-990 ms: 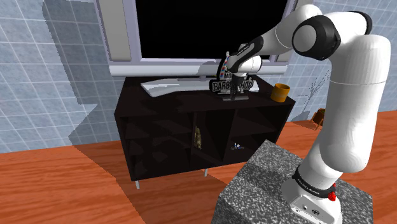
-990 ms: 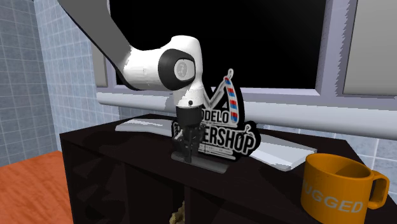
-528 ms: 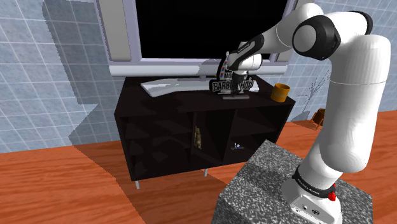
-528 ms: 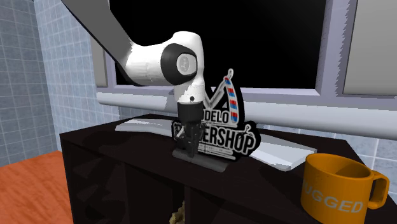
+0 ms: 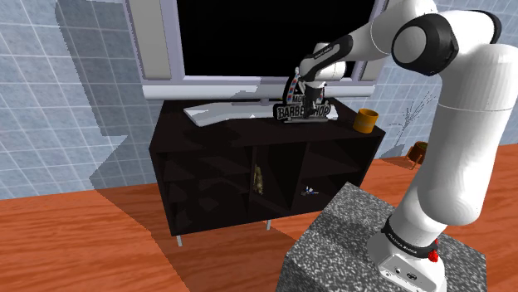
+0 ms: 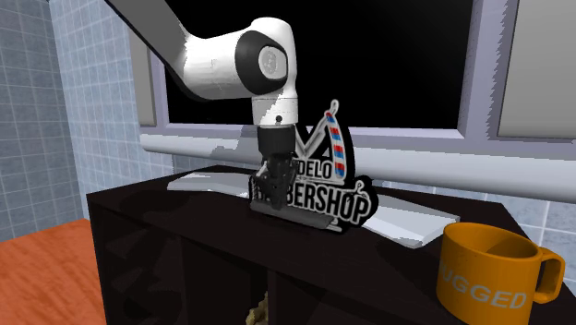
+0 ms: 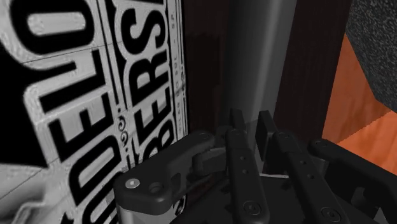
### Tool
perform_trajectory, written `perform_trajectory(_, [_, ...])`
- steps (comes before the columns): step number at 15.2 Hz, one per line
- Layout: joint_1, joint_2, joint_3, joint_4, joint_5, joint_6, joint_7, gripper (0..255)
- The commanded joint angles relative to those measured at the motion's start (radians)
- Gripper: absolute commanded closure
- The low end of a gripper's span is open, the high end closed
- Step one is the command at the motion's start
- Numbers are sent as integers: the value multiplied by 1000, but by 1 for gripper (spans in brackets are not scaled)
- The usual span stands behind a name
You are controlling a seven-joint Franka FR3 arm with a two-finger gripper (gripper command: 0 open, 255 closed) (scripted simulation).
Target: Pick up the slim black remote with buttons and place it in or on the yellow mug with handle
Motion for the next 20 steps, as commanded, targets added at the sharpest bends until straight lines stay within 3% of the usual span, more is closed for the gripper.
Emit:
perform_trajectory(1, [2, -12, -4, 14, -10, -24, 6, 255])
perform_trajectory(20, [17, -98, -21, 174, -77, -254, 51, 255])
